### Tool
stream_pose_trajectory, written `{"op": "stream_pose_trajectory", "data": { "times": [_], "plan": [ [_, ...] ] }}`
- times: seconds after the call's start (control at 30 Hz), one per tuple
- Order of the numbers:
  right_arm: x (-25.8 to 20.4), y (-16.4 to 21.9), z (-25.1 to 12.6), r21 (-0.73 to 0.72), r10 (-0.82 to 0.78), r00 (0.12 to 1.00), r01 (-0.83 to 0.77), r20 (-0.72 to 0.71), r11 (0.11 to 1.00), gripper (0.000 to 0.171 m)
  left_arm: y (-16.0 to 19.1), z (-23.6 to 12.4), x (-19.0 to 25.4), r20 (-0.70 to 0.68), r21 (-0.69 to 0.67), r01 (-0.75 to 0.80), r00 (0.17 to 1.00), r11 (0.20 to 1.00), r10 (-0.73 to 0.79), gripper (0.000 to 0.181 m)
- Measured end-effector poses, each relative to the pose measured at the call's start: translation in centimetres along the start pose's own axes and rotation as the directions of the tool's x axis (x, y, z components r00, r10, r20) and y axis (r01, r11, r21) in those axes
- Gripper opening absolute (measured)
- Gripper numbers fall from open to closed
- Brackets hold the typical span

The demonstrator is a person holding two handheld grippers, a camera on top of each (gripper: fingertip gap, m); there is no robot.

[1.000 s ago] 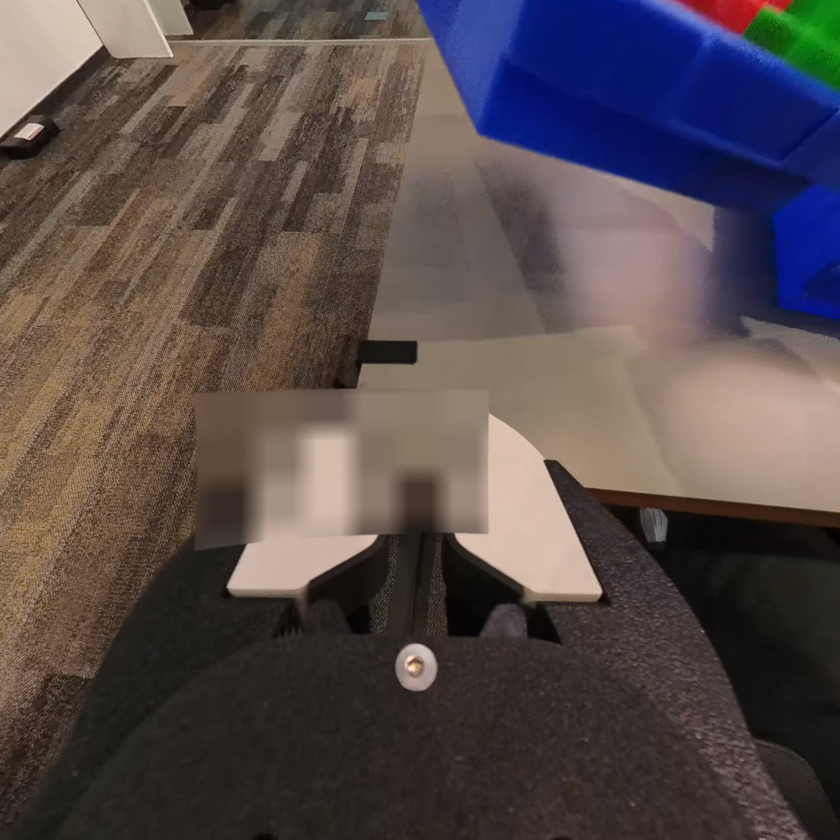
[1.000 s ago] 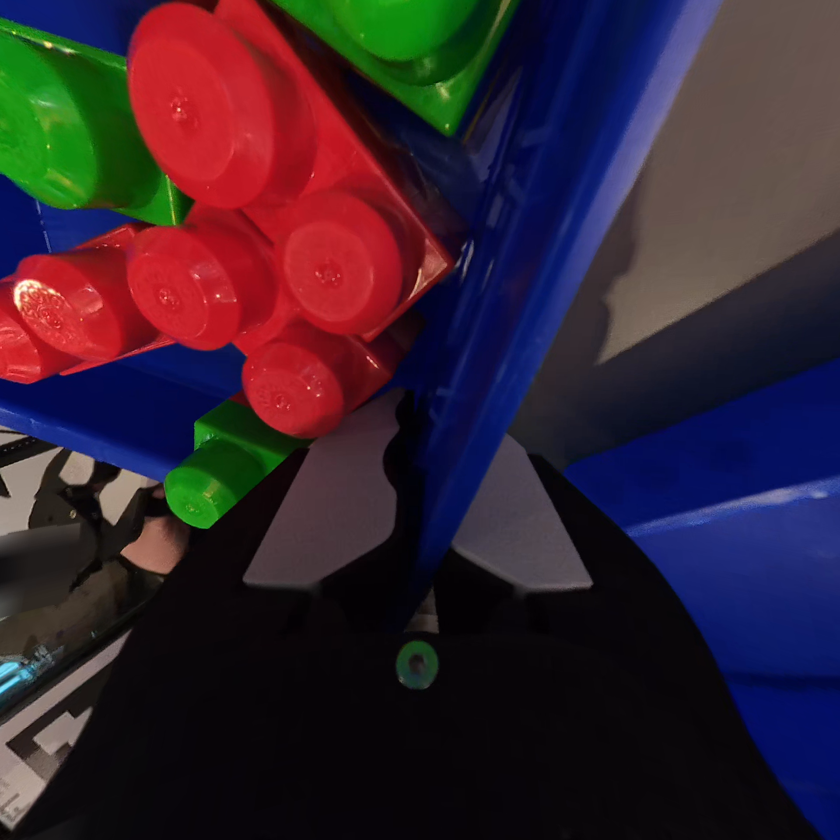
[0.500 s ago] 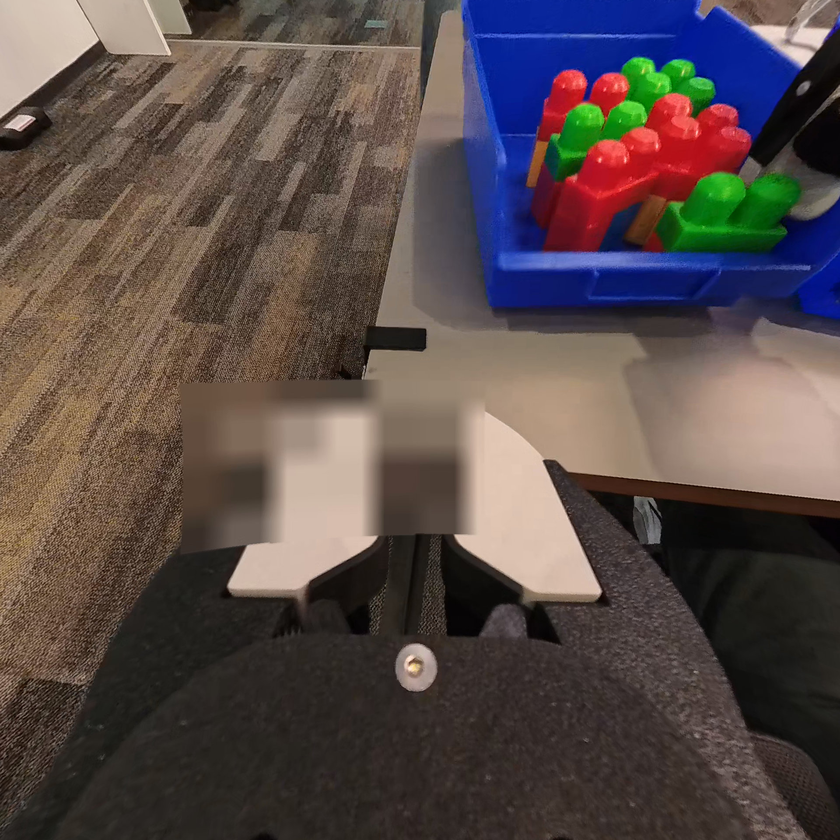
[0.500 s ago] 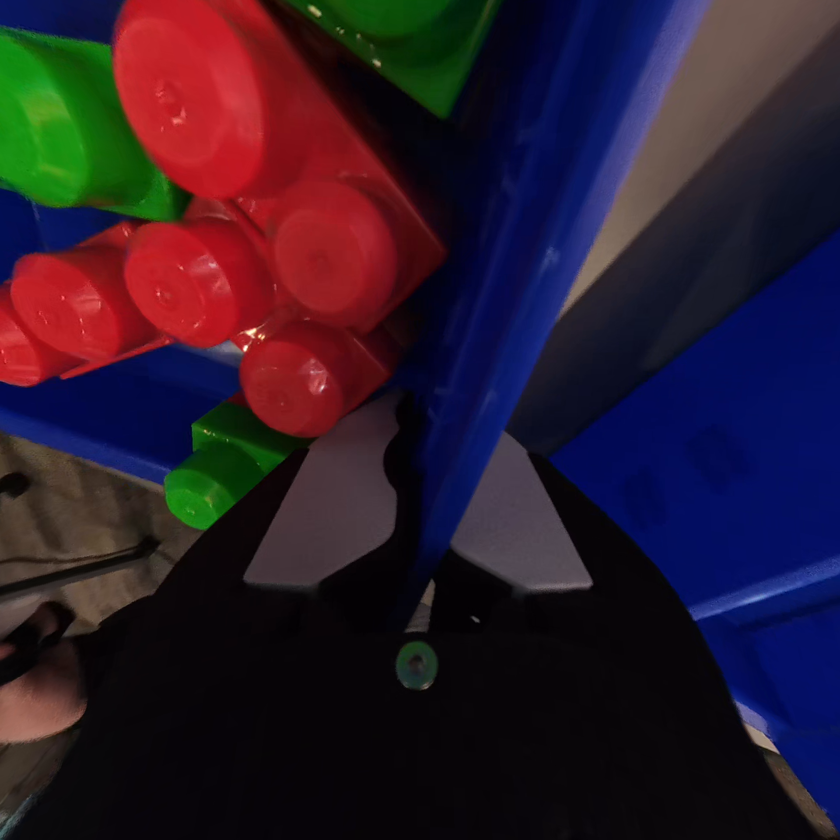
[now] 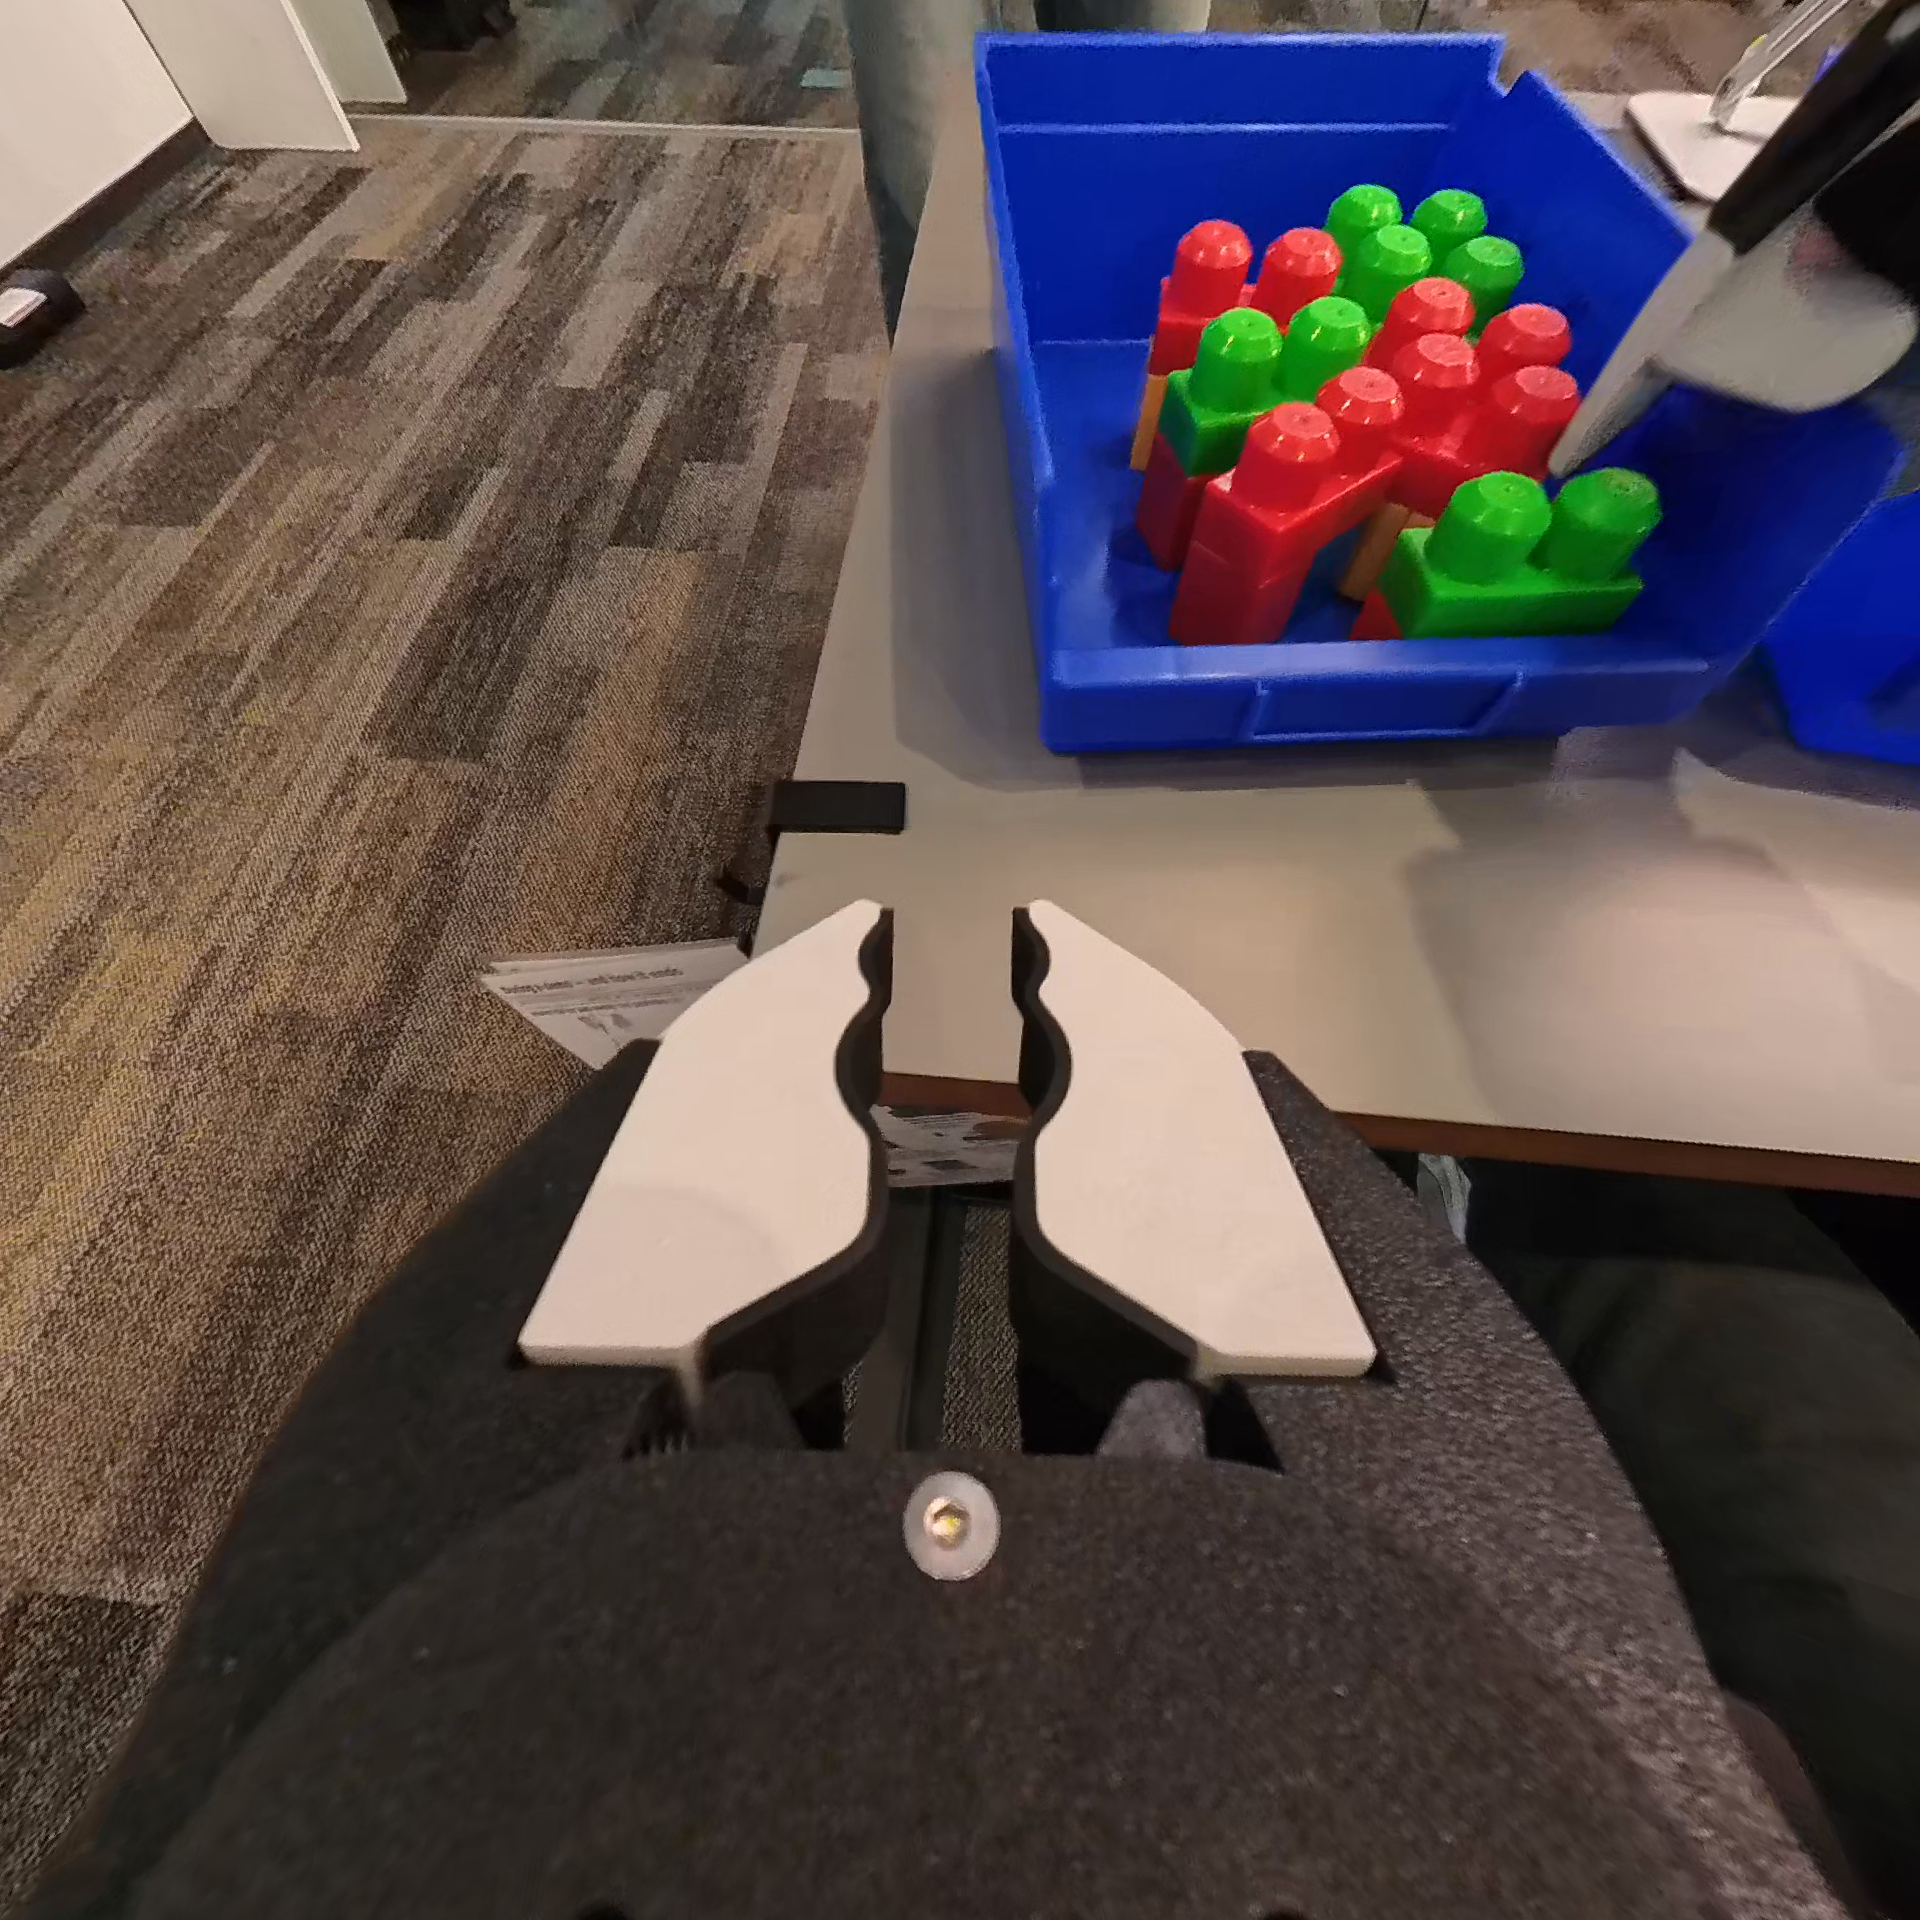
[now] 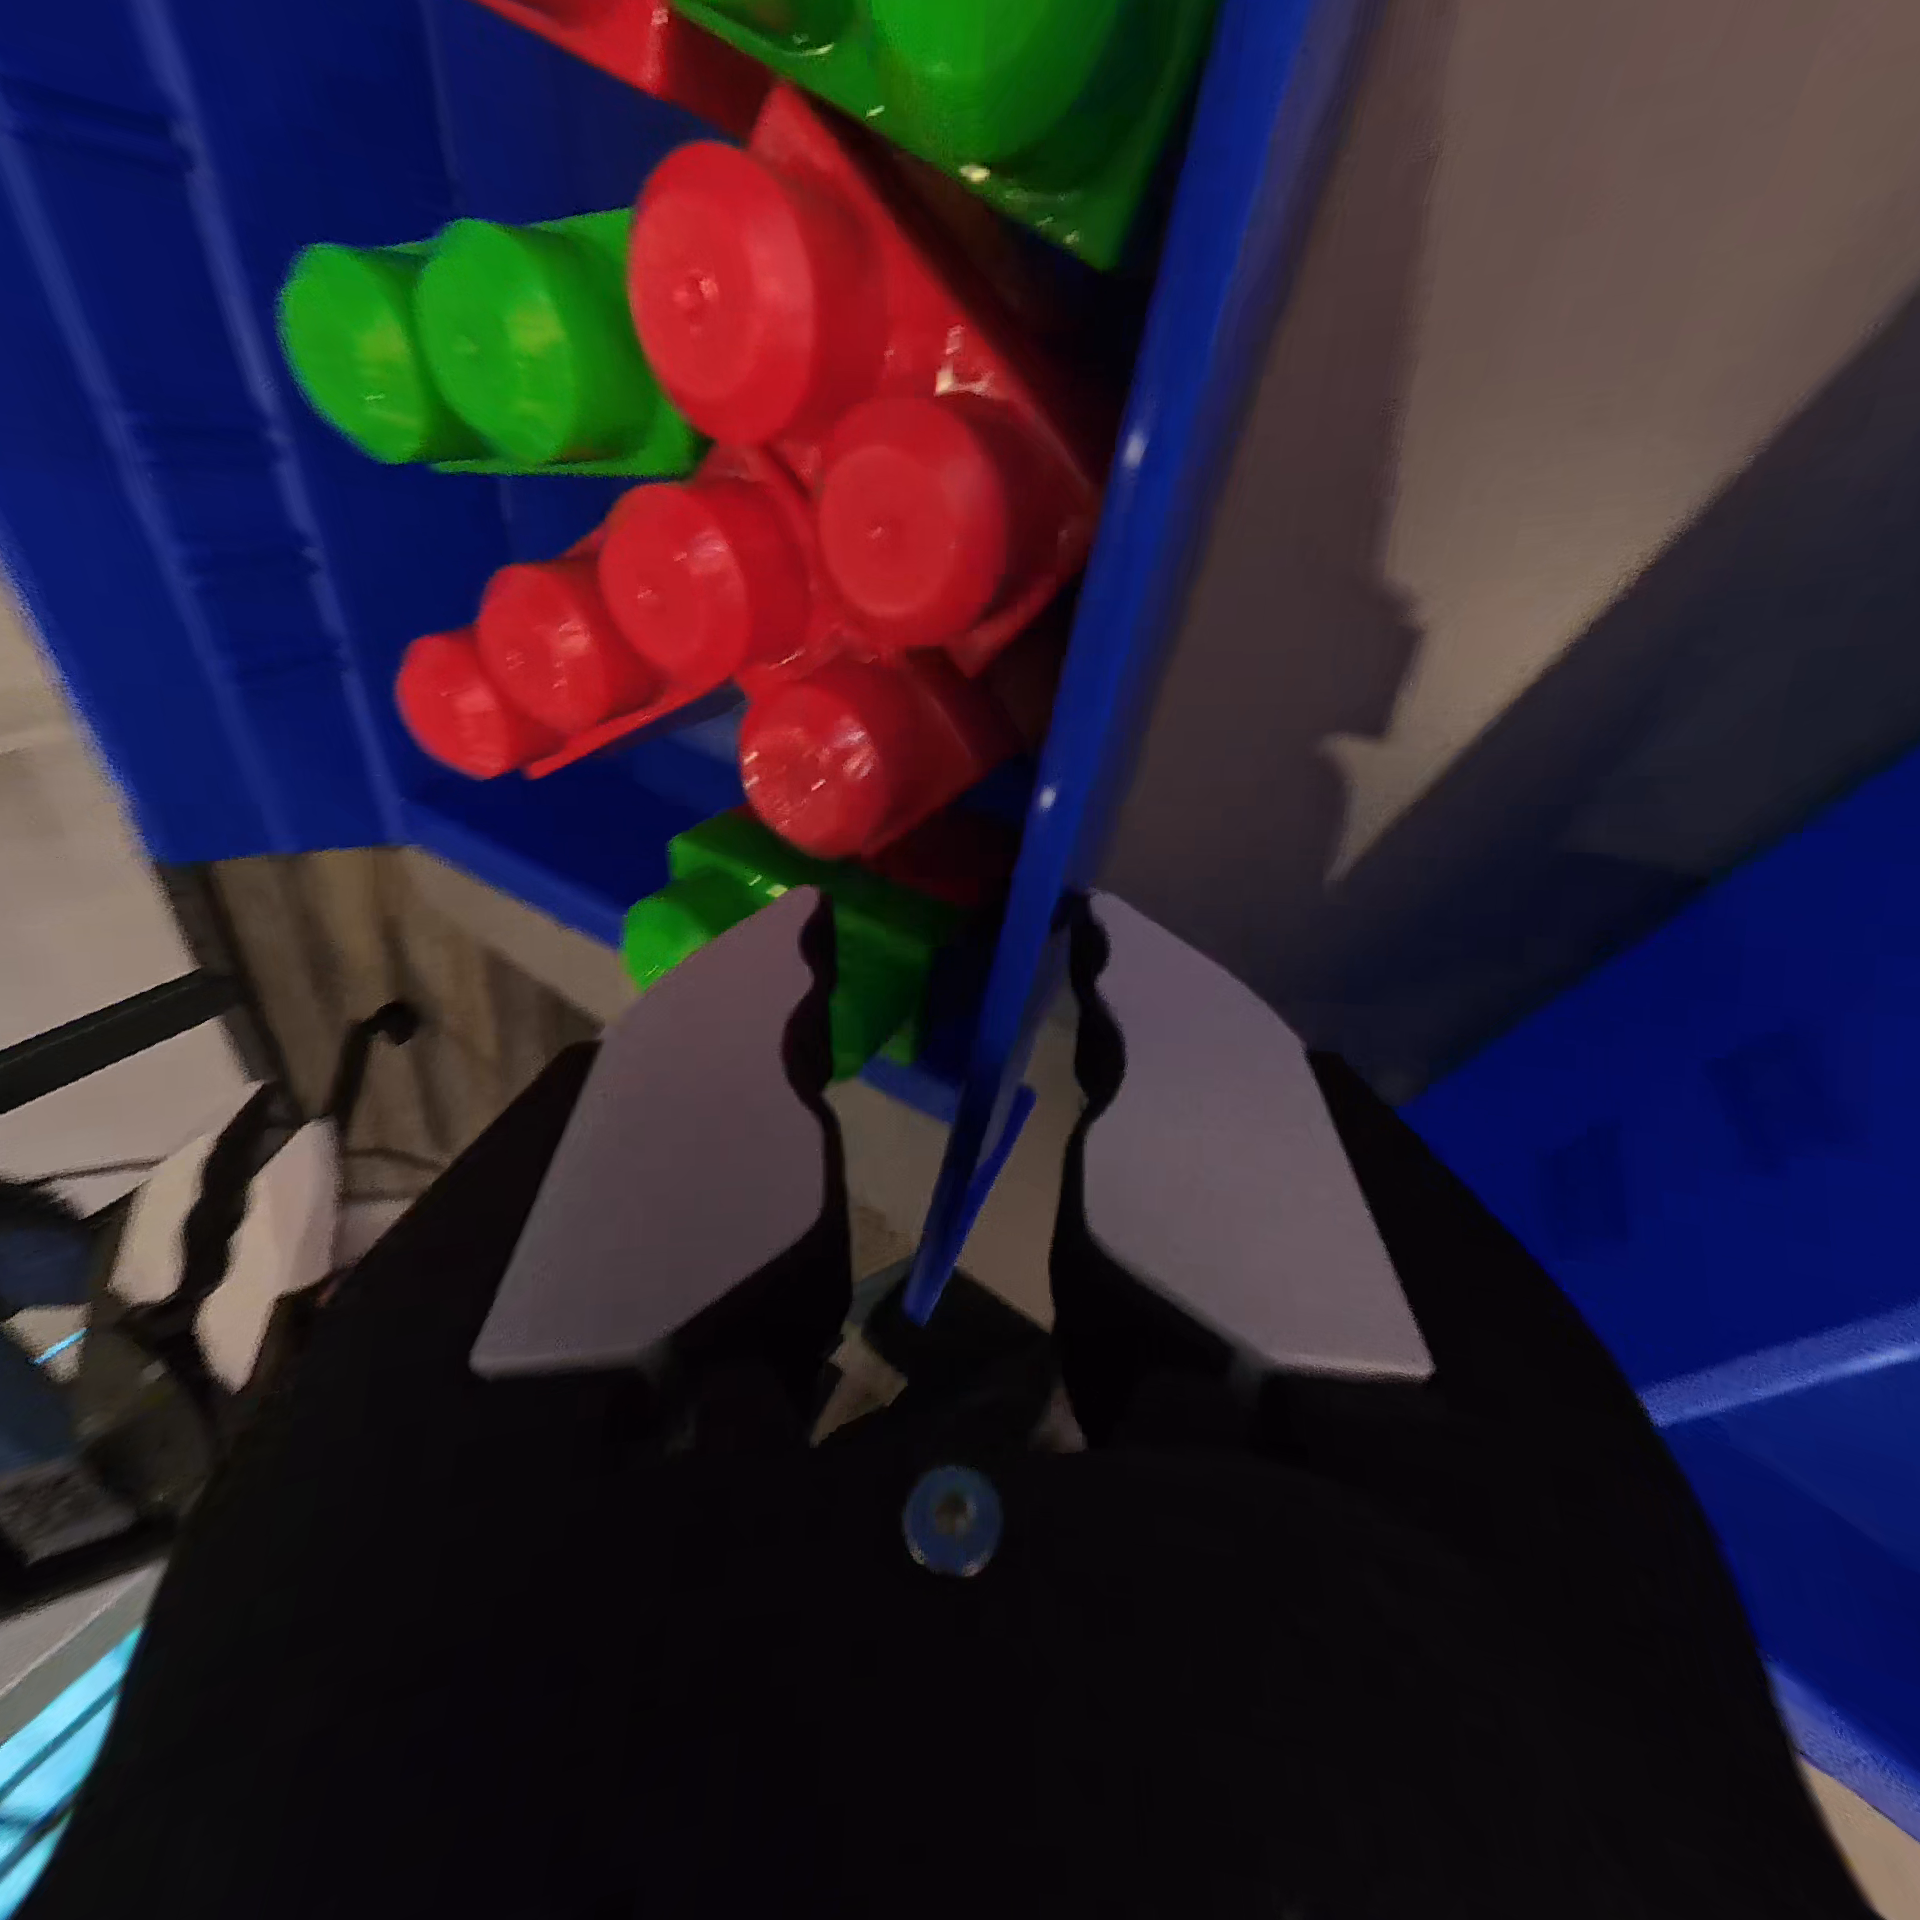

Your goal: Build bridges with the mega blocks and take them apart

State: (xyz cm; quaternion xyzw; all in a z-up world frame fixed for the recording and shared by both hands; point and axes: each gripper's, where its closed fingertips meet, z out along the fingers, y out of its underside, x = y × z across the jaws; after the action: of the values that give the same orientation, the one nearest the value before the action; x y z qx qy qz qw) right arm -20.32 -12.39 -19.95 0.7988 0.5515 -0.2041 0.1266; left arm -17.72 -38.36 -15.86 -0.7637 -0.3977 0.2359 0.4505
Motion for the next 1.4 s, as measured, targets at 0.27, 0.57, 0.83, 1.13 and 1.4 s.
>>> {"op": "stream_pose_trajectory", "data": {
  "times": [0.27,0.57,0.83,1.13,1.4],
  "plan": [
    [-2.8,-1.1,-8.8,0.165,-0.109,0.939,0.057,0.327,0.985,0.037,-1.0,0.1,3.4,-0.033,0.021,-0.009,0.999,1.000,0.010,0.022],
    [7.8,3.4,-25.5,0.640,-0.501,0.854,0.466,-0.143,0.611,0.036,-3.5,2.2,9.5,-0.074,0.053,-0.114,0.990,0.992,0.118,0.022],
    [25.4,4.9,-20.2,0.573,-0.078,0.992,0.119,-0.096,0.811,0.030,-4.5,3.0,14.2,-0.081,0.039,-0.185,0.979,0.982,0.188,0.022],
    [26.5,5.6,-14.2,0.321,0.009,0.970,0.072,-0.244,0.944,0.062,-4.9,2.9,14.9,-0.056,0.011,-0.174,0.983,0.985,0.174,0.022],
    [27.9,7.0,-11.7,0.173,0.034,0.954,0.019,-0.299,0.985,0.011,-5.3,2.8,16.1,-0.041,-0.005,-0.199,0.979,0.980,0.199,0.022]
  ]
}}
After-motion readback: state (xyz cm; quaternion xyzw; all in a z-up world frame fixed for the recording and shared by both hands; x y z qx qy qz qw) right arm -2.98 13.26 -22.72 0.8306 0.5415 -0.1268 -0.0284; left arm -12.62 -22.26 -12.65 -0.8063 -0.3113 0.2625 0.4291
